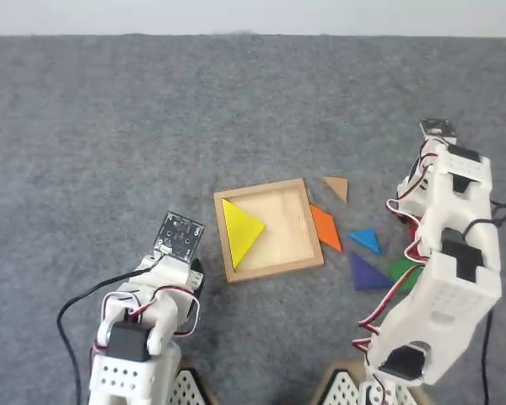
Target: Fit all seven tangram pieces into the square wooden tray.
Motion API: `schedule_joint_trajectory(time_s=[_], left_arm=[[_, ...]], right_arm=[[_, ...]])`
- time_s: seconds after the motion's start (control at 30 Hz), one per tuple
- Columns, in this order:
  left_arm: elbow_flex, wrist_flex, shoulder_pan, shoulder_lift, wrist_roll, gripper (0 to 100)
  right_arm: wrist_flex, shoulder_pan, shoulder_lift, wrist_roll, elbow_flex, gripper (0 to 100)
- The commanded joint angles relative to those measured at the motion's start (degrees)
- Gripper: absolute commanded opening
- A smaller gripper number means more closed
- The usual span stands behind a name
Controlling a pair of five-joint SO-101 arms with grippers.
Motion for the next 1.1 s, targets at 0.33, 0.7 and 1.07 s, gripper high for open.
schedule_joint_trajectory(time_s=[0.33,0.7,1.07], left_arm=[[-0.4,0.26,0.09,-0.09,0.35,9],[-0.4,0.26,0.09,-0.09,0.35,9],[-0.4,0.26,0.09,-0.09,0.35,9]], right_arm=[[1.01,-0.66,0.13,0.79,-2.64,0.6],[5.41,-0.84,-4.0,0.7,-3.34,0.7],[16.92,-9.63,-28.09,-2.64,-1.23,0.7]])
